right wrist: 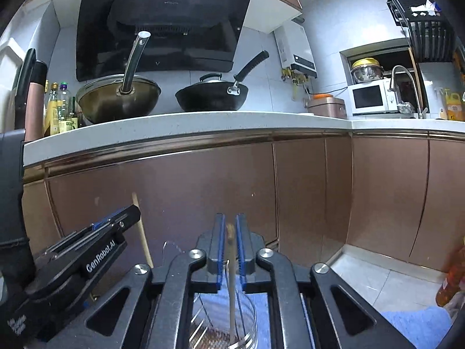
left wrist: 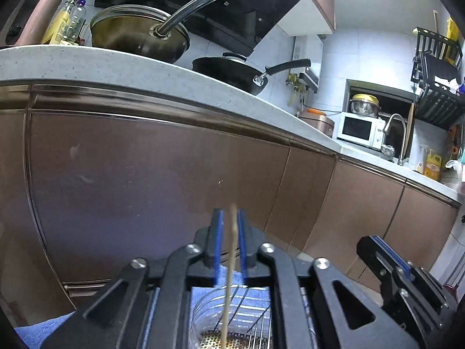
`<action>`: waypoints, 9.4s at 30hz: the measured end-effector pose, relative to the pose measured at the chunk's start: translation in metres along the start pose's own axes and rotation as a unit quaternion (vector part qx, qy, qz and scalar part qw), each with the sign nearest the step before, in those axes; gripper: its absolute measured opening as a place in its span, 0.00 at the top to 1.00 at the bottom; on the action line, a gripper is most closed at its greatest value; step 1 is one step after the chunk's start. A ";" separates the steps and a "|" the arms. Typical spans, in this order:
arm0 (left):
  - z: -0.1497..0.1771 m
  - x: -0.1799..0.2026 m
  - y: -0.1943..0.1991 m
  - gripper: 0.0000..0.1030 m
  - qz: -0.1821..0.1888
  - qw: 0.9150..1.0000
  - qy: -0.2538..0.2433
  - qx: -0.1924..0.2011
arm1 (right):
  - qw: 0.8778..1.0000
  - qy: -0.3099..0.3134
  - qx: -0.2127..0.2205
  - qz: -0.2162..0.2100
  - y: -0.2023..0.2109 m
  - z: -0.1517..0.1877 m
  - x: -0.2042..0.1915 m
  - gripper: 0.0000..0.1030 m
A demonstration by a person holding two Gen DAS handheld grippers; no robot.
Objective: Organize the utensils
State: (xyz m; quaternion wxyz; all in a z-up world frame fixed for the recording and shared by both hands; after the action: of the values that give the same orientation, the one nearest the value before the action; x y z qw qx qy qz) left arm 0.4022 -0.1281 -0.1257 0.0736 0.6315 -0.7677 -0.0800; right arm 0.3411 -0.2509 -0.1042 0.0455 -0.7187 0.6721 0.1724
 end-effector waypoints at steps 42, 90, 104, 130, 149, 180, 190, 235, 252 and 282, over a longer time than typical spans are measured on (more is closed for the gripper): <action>0.035 -0.044 0.276 0.70 0.119 0.952 0.054 -0.277 | 0.988 -0.046 -0.145 -0.005 0.266 -0.013 0.016 0.78; 0.163 -0.025 0.100 0.90 0.094 0.832 0.067 -0.543 | 0.870 -0.067 -0.484 0.066 0.070 0.140 0.055 0.85; 0.168 0.001 0.088 0.95 0.068 0.839 0.042 -0.538 | 0.863 -0.037 -0.493 0.102 0.050 0.149 0.045 0.94; 0.009 -0.025 0.205 0.95 0.150 0.952 0.053 -0.260 | 0.968 -0.057 -0.223 -0.097 0.181 -0.011 -0.025 0.94; -0.113 -0.053 0.066 0.95 0.019 0.994 0.106 0.034 | 0.995 -0.007 0.051 -0.084 0.038 -0.097 -0.056 0.94; -0.028 -0.014 0.036 0.71 -0.003 0.999 0.032 -0.021 | 1.000 0.000 0.004 -0.016 0.040 -0.026 -0.007 0.73; -0.034 -0.022 0.116 0.63 -0.010 0.997 -0.022 -0.071 | 1.000 -0.014 -0.019 0.011 0.112 -0.034 -0.003 0.67; -0.003 -0.025 0.332 0.55 -0.105 0.982 -0.121 -0.101 | 0.984 -0.104 -0.048 0.133 0.332 0.012 0.045 0.49; 0.003 -0.027 0.333 0.55 -0.120 0.979 -0.126 -0.107 | 0.982 -0.115 -0.050 0.144 0.337 0.016 0.052 0.48; 0.000 -0.003 0.336 0.55 -0.124 0.982 -0.115 -0.084 | 0.980 -0.070 -0.042 0.182 0.335 0.025 0.039 0.33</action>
State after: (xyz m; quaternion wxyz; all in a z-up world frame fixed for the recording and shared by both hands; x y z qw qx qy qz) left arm 0.0807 -0.0610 -0.0537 0.0273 0.6999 -0.6773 -0.2250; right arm 0.0087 -0.3118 -0.0835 0.0300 -0.5720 0.7788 0.2556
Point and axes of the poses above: each gripper's, at about its wrist camera, not at the fingertips, and y roughly against the way its jaws point, x to its right, z to its underside, the point moved 2 cm from there along -y, roughly the way its jaws point, and after that the axes turned 12 degrees about -y, right-handed, at the moved point
